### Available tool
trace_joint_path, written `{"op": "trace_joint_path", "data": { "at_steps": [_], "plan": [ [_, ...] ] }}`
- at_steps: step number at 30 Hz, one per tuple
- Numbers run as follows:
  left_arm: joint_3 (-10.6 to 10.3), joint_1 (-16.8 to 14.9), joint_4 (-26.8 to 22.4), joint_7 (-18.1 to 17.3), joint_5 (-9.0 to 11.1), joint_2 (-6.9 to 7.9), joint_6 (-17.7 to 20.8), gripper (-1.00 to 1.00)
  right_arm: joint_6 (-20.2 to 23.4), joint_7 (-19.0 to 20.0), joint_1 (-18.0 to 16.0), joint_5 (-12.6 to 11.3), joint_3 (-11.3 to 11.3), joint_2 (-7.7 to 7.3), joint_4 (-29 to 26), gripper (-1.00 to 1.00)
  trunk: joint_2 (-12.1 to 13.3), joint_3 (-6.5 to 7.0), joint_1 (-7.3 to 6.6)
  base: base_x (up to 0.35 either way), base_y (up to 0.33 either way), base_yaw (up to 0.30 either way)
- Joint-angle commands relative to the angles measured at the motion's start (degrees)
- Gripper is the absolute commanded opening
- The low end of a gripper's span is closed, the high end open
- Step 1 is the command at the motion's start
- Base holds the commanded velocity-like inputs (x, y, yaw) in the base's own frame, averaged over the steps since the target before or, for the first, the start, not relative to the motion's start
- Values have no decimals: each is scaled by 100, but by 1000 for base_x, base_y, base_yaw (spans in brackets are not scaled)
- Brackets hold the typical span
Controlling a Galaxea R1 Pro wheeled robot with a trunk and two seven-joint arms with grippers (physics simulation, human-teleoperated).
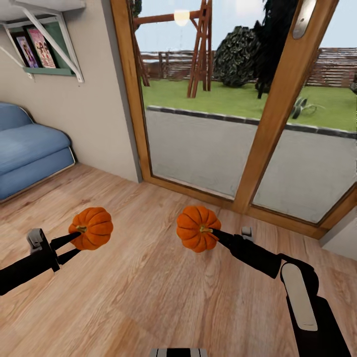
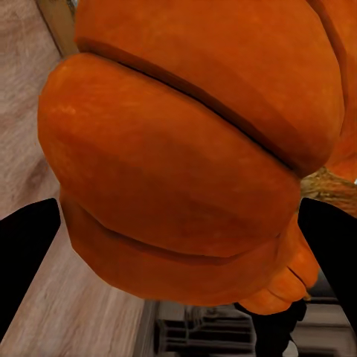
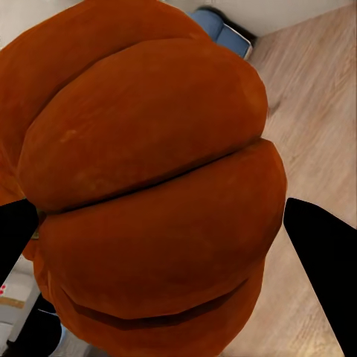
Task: Place each of the two pumpkins and all three candles from the living room inside a cabinet in the living room (use any cabinet), then make sure every cabinet is closed, and position the cauldron so it is next to a table in the living room.
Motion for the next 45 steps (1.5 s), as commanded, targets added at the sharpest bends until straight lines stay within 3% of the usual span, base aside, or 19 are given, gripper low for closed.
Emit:
{"op": "trace_joint_path", "data": {
  "at_steps": [1,21,28,45],
  "plan": [
    [5,-4,3,-52,-59,0,19,-100,29,46,-4,37,-14,6,-1,-100,0,19,-3,0,0,2],
    [5,-4,3,-52,-56,0,19,-100,29,52,-4,37,-14,6,-1,-100,27,462,-55,0,0,0],
    [-1,-4,3,-52,-56,0,19,-100,29,47,-4,23,-8,6,-1,-100,27,458,-55,0,0,0],
    [-3,-4,3,-52,-56,-6,19,-100,29,47,-4,18,3,-1,5,-100,49,686,-99,0,0,0]
  ]
}}
